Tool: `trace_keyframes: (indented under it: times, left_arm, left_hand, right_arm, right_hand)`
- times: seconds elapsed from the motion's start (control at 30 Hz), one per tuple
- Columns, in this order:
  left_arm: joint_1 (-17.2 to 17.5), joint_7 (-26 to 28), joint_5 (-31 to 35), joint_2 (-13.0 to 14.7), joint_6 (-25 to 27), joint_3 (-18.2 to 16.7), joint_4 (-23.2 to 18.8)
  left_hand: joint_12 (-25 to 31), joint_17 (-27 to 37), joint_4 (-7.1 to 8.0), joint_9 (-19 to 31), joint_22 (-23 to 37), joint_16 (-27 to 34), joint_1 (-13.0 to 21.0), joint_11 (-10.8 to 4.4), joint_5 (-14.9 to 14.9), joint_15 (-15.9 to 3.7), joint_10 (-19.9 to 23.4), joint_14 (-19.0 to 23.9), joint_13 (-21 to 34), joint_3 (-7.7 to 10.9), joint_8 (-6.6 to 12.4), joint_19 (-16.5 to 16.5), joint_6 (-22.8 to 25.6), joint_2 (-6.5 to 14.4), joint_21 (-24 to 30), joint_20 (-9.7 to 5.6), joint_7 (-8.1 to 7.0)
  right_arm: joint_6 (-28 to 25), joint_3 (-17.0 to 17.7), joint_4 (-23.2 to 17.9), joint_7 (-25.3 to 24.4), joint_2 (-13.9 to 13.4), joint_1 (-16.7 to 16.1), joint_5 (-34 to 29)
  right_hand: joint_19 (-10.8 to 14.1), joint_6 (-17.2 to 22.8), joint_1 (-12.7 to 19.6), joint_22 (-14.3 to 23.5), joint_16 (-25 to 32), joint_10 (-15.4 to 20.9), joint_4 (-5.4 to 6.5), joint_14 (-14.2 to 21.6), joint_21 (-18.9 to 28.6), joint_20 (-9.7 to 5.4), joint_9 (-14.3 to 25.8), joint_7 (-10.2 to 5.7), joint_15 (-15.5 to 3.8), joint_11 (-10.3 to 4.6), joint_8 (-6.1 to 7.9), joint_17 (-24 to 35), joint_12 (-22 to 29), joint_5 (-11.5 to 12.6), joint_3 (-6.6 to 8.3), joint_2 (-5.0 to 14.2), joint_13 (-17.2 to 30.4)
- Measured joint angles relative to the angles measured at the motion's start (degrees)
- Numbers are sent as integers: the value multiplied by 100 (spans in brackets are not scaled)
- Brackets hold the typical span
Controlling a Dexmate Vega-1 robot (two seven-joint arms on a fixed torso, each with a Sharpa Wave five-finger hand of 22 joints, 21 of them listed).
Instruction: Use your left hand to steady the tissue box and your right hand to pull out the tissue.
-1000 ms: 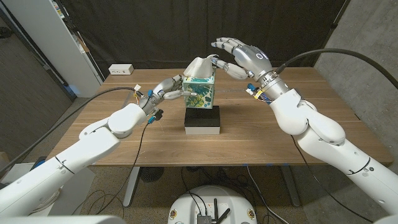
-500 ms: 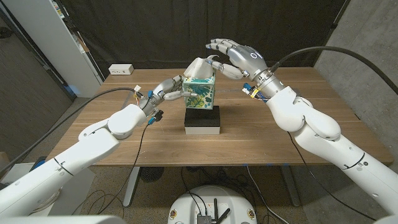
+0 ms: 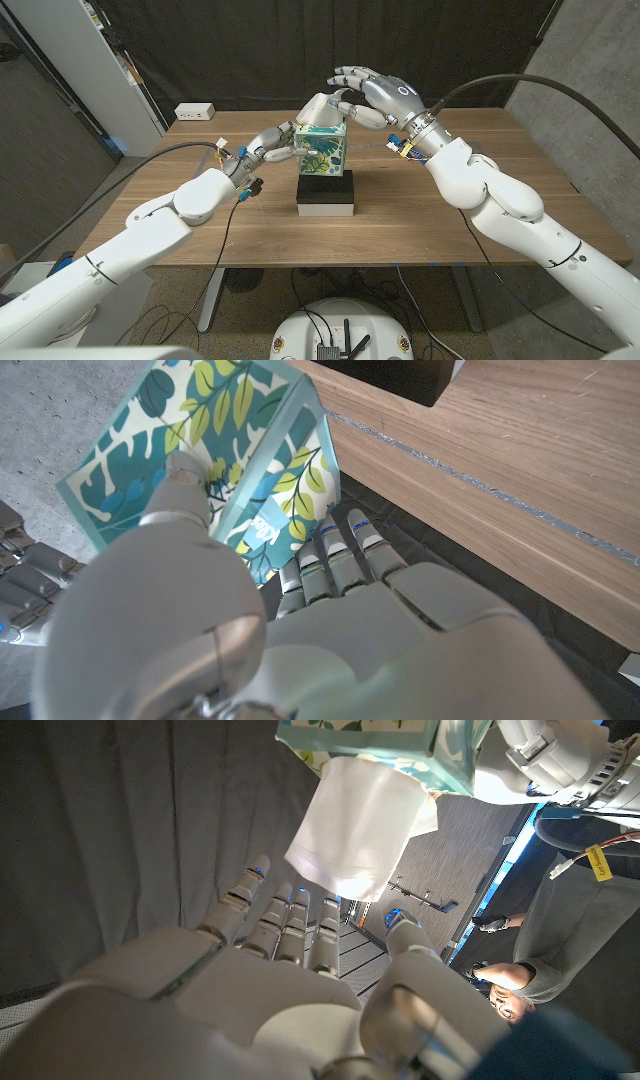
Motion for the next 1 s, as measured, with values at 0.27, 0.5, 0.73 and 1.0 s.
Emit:
trace_keyframes:
  times: [0.27, 0.5, 0.73, 1.0]
  left_arm:
    - [3, 17, 9, -20, 30, 4, -25]
    - [5, 33, 15, -30, 54, 17, -36]
    - [11, 35, 15, -38, 65, 29, -45]
    - [22, 36, 13, -38, 66, 32, -49]
  left_hand:
    - [0, 0, 0, 0, 0, 0, -28, 0, -1, 0, 0, 0, 0, 0, 234, 0, -10, -28, 0, 0, 9]
    - [0, 0, 0, 0, 0, 0, -26, 0, -2, 0, 0, 0, -1, 0, 234, 0, -11, -27, 0, 0, 10]
    - [0, 0, 0, 0, 0, 0, -16, 0, -3, 0, 0, 0, -1, 0, 235, 0, -25, -19, 0, 0, 24]
    - [0, 0, 0, 0, 0, 0, -1, 0, -16, 0, 0, 0, 25, 0, 235, 0, -18, -5, 0, 0, 17]
  right_arm:
    - [45, -45, 59, 26, 1, 44, 17]
    - [68, -141, 145, -10, 49, 101, -101]
    - [113, -280, 303, -281, 151, 154, -356]
    - [131, -418, 475, -789, 280, 163, -806]
  right_hand:
    - [62, 231, 208, 0, 0, 20, -113, 0, 0, -62, 1, -65, 0, -83, 26, -41, 0, 32, 110, 30, 0]
    - [284, 681, 688, -14, 0, 125, -246, 114, 49, -159, 28, -141, 30, -188, 184, -107, 0, 41, 211, -65, 0]
    - [535, 1307, 1262, -13, 18, 281, -301, 321, 113, -203, 64, -110, 31, -341, 425, -161, 0, -12, 204, -298, -16]
    - [822, 2464, 2401, 3, 167, 565, -332, 544, 155, -410, 268, -290, 10, -499, 1106, -113, 0, -131, 173, -629, 1]
